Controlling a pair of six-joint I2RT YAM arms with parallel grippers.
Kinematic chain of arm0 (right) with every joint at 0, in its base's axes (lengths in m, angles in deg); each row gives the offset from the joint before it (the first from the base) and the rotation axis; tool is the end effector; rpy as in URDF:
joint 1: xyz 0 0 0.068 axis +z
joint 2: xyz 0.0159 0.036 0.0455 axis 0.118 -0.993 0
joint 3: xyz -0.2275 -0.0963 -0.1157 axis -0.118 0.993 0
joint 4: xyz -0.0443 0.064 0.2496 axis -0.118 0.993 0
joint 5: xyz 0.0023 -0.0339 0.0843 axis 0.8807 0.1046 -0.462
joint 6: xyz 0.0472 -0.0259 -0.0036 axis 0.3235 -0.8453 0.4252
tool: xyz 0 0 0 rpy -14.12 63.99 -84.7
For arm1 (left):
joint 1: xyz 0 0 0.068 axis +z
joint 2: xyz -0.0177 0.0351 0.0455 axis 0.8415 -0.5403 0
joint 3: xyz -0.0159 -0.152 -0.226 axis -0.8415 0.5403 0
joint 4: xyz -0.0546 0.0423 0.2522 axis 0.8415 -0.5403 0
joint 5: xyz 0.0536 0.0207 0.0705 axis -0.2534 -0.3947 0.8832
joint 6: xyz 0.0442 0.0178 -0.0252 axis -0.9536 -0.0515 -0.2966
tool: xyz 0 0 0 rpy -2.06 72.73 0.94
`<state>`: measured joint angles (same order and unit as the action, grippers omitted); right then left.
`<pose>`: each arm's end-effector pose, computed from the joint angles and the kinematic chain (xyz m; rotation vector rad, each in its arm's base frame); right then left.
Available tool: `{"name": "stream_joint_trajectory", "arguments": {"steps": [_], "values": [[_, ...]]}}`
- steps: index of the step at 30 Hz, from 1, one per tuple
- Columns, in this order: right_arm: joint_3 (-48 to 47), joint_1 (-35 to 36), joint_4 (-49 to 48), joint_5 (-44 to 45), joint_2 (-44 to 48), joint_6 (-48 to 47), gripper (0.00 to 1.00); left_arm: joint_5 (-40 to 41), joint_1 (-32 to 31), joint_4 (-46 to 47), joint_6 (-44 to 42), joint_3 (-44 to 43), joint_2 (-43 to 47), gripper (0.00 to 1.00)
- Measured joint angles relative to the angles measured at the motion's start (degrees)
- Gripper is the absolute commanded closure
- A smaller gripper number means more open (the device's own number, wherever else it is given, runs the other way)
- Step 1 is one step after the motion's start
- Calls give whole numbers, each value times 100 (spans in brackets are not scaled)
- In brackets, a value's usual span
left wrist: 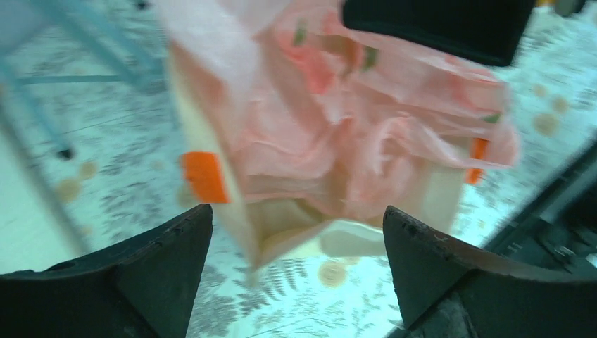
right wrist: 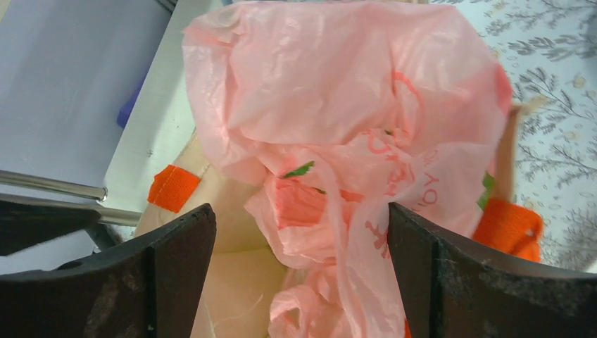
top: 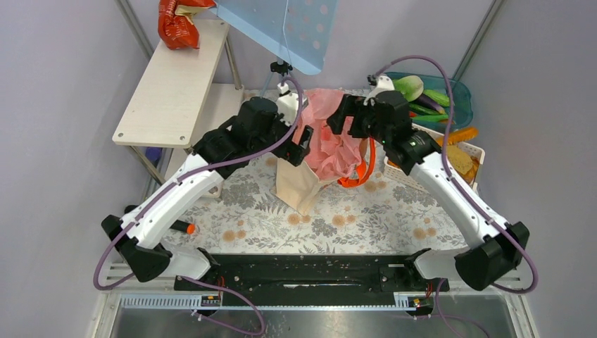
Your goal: Untie the knot of the grocery bags and take out the mixed food
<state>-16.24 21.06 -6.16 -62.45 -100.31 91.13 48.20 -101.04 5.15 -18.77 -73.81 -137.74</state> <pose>0.2640 0.1400 0.4005 -0.0601 1.8910 0.6574 0.2101 -0.2033 0.4218 0.7546 2.0198 -0.5419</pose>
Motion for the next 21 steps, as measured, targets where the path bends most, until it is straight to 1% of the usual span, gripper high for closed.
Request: {"name": "stream_joint_trajectory", "arguments": {"steps": [3,4,5,6,7,8,9,11,12,13,14,17,21], "values": [[-289,238,22,164,-376,-205,5,826,68,-63,-219,17,63,15],[-404,328,31,216,-535,-284,5,1176,122,-92,-289,28,-9,18],[-476,391,28,258,-658,-343,5,1239,170,-96,-291,33,-31,23],[-549,459,26,308,-791,-407,10,1316,264,-55,-295,94,-109,31],[-608,522,11,356,-940,-468,20,1335,372,-9,-275,195,-195,42],[-640,570,-7,385,-1086,-531,34,1296,479,22,-225,302,-275,53],[-651,603,-26,431,-1220,-575,44,1228,597,35,-155,409,-363,65],[-654,634,-85,514,-1526,-664,69,1005,866,59,-59,627,-564,84],[-654,636,-136,525,-1690,-710,85,946,942,81,20,695,-616,90],[-651,636,-166,533,-1821,-758,98,894,1021,118,52,776,-647,95],[-632,636,-210,538,-1978,-767,100,863,1062,155,94,839,-649,100],[-304,649,-402,511,-2229,-780,100,737,1082,417,175,1016,-520,100],[505,732,-573,516,-2238,-758,100,472,1147,680,330,1338,-232,100]]}}
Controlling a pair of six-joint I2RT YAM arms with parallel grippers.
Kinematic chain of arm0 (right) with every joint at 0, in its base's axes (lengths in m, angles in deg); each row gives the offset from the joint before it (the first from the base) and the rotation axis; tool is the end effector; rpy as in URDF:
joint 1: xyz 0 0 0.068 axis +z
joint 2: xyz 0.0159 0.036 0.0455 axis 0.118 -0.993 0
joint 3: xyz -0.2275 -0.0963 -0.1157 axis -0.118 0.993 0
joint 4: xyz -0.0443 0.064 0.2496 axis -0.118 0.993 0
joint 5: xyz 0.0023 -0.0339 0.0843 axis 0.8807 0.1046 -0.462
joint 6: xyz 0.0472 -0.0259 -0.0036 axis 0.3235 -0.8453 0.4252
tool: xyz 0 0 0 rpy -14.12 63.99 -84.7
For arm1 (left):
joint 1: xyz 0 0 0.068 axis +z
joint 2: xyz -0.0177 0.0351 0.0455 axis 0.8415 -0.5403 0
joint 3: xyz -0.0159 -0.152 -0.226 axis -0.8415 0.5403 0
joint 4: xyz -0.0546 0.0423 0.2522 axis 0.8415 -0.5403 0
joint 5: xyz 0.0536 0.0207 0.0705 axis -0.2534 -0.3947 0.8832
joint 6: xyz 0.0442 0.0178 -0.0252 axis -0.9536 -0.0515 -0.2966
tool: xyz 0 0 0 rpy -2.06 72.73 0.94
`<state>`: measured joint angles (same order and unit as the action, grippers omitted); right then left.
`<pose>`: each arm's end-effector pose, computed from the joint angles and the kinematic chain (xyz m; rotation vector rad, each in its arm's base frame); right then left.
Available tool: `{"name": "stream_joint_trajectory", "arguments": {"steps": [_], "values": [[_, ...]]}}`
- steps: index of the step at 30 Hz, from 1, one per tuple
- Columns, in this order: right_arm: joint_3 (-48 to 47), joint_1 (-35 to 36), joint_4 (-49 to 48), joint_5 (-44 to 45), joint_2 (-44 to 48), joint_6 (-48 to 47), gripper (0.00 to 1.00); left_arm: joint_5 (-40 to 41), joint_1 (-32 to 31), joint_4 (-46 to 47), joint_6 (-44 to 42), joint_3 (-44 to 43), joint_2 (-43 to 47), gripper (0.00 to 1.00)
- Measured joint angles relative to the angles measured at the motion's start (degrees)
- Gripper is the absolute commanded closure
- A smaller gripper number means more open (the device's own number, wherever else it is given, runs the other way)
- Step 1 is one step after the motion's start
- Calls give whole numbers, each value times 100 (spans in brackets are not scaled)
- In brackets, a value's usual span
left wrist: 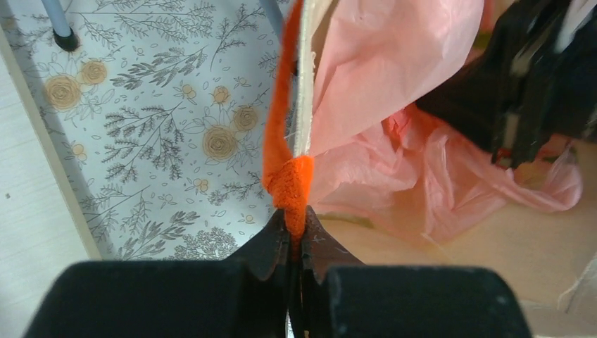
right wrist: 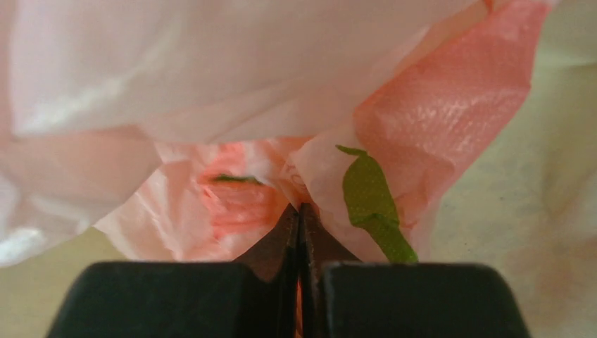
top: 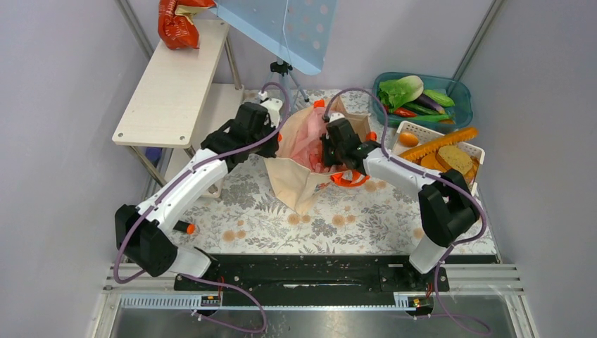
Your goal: Untie the knot of the grocery bags and take out the mixed food
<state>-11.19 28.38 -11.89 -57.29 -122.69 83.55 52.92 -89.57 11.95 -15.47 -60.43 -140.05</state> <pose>0.3152 0.2188 0.2520 -0.3071 2.2296 0.4242 0.2654 -0.1660 0.3439 0.4696 2.2351 -0.3246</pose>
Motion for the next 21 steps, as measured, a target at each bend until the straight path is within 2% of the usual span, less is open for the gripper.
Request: {"name": "stream_joint_trajectory", "arguments": {"steps": [5,11,16,17,18,21], "values": [[372,170,-35,109,-262,28,100,-481,299,168,227,131,144,100],[9,203,17,234,-1266,31,100,-920,472,382,376,352,306,100],[-229,203,52,299,-1563,28,100,-1117,579,428,466,389,317,100],[-229,203,70,299,-1545,28,95,-1141,603,435,479,389,317,100],[-229,203,98,302,-1519,26,85,-1154,627,433,485,389,317,100],[-199,203,236,295,-1300,31,39,-1169,667,433,494,389,317,100]]}}
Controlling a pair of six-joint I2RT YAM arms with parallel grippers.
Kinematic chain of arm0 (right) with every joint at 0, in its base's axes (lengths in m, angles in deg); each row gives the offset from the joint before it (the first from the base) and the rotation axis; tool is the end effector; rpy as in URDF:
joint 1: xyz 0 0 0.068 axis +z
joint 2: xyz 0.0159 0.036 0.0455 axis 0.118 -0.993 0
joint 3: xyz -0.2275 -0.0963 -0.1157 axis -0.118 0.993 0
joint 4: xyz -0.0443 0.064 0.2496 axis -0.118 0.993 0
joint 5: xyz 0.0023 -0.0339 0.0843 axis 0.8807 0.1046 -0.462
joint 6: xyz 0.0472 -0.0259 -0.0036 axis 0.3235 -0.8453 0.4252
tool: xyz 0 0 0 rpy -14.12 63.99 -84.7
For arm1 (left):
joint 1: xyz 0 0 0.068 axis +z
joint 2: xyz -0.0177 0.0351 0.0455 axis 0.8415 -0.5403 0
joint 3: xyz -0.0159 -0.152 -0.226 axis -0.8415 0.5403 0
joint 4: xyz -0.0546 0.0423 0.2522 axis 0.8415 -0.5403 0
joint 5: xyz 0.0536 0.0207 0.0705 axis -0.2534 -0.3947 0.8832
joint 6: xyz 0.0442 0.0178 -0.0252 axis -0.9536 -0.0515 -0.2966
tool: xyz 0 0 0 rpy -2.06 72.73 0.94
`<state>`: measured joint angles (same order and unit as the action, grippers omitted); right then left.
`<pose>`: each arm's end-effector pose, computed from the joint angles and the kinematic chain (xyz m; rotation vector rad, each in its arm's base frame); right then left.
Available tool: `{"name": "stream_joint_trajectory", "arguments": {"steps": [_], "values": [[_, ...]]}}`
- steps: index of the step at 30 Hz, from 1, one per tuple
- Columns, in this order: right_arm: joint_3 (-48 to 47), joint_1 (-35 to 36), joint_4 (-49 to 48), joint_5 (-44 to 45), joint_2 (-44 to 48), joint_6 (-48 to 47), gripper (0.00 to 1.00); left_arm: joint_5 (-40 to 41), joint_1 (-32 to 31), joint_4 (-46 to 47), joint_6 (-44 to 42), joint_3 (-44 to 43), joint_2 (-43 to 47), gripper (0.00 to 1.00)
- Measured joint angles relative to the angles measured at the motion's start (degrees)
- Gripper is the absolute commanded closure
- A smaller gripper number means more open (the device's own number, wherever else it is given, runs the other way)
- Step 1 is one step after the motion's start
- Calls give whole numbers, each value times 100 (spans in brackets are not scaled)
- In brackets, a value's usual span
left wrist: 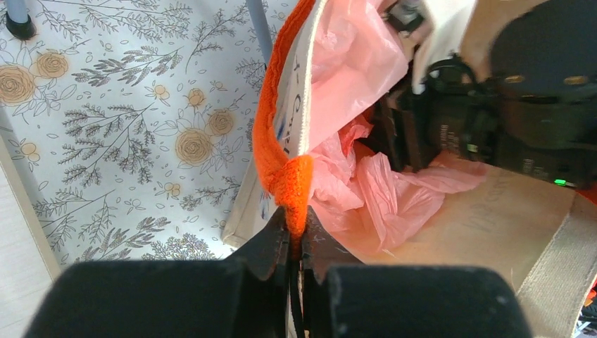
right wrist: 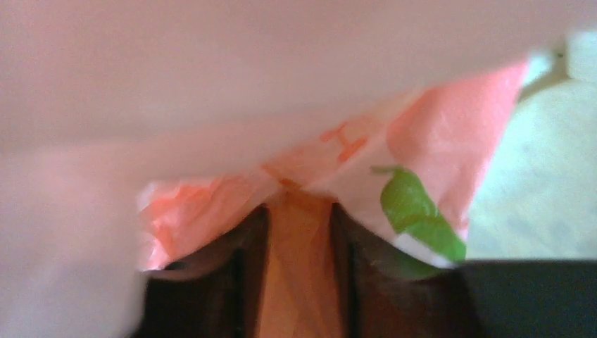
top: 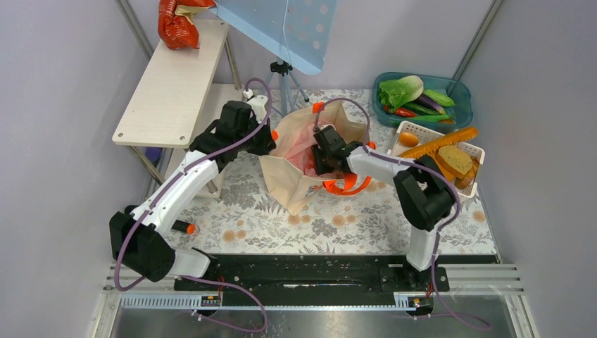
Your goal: Untie the knot of the grocery bags and take out the mixed food
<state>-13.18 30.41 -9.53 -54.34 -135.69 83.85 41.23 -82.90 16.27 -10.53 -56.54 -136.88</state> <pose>0.3282 0.2434 0.1742 -0.3622 2.4358 0.2738 0.2707 -0.1363 0.3438 0.3512 2.2186 -0.5491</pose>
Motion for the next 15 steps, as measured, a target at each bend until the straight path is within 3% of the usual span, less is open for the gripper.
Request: {"name": "stream_joint_trajectory", "arguments": {"steps": [1,3,9,15], "values": [[2,0,92,-15,140,-9,24,2,7,0,0,0,0,100],[2,0,238,-76,485,-48,12,15,13,0,-2,0,0,100],[-107,0,671,-358,1639,-103,1,166,17,-17,-24,0,0,99],[-442,0,1298,-330,2448,-61,1,352,26,-48,-44,0,-2,99]]}}
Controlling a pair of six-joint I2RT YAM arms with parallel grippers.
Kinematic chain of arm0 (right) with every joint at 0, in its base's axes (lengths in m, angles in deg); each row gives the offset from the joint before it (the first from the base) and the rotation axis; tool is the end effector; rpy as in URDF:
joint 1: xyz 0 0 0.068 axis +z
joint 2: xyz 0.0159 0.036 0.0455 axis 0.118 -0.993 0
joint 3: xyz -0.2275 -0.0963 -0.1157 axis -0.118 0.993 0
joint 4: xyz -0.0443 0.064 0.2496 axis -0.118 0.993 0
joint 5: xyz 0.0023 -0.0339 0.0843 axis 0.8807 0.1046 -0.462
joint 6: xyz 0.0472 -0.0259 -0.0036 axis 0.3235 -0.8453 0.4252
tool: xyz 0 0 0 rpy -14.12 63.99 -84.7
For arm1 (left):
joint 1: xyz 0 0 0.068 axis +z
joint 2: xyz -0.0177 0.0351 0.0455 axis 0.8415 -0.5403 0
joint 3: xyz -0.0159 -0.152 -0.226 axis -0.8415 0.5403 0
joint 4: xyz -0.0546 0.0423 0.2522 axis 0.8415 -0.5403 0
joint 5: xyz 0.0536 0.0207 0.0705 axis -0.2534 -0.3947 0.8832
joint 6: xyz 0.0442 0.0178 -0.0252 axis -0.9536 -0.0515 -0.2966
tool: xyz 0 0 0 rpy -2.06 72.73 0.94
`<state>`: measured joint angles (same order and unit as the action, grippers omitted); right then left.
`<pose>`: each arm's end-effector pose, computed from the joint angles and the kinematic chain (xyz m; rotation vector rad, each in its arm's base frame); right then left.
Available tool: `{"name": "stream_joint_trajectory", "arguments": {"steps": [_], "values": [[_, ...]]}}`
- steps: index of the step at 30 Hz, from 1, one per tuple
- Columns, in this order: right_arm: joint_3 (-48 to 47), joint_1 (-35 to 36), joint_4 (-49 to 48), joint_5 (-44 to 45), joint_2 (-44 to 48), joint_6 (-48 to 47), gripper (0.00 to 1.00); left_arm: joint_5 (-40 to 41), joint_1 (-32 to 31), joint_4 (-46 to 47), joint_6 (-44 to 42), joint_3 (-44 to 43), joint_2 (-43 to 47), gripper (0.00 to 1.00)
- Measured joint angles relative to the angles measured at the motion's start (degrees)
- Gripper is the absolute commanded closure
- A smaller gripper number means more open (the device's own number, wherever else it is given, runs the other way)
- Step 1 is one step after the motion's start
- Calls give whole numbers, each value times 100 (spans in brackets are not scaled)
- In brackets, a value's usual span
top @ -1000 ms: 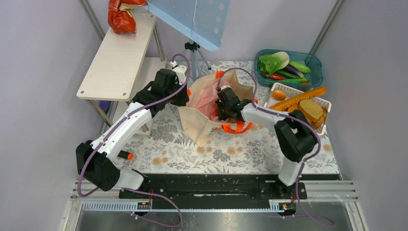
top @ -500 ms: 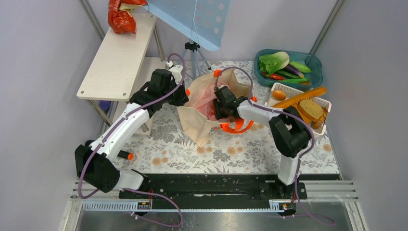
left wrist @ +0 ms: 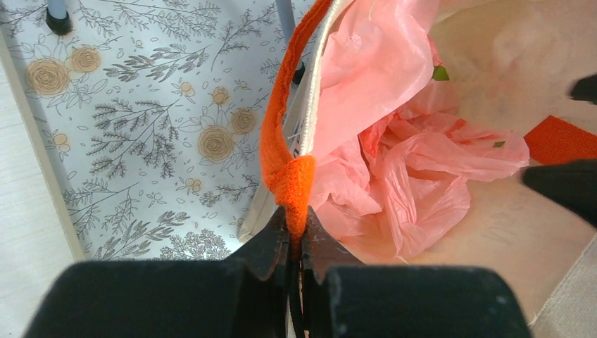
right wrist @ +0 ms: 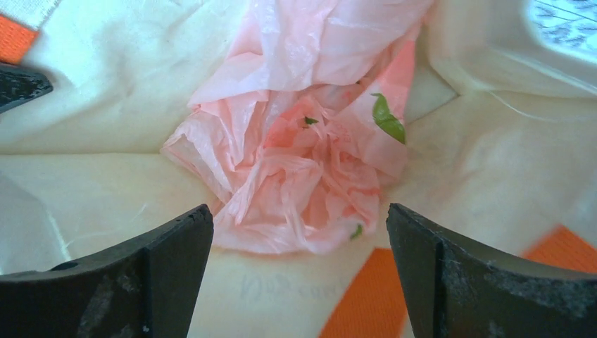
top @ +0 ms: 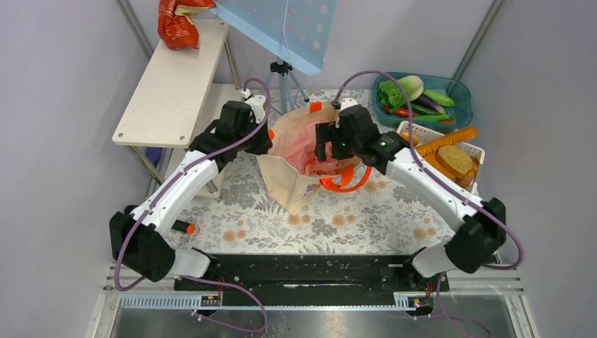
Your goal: Untie the knot of the grocery bags and take out the mixed food
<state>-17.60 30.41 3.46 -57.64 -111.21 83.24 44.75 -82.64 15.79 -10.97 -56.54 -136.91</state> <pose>0.2720 0.2033 0.3350 -0.3477 2.1841 0.4663 0.2720 -0.1330 0.3427 0.3194 2.2245 -0.4737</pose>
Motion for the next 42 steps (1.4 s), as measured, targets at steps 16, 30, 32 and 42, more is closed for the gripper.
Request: {"name": "stream_joint_trajectory", "arguments": {"steps": [16,30,32,42], "values": [[625,-9,1449,1119,2669,1257,12,15,20,-11,7,-2,-24,100],[1808,-22,-531,588,1342,2085,100,-68,-129,57,-11,-7,-57,100],[1585,-107,-483,531,1217,1971,100,-116,-232,142,52,-7,-57,100],[-503,-1956,-122,-750,9,1189,100,-216,-833,1390,822,-533,-813,100]]}}
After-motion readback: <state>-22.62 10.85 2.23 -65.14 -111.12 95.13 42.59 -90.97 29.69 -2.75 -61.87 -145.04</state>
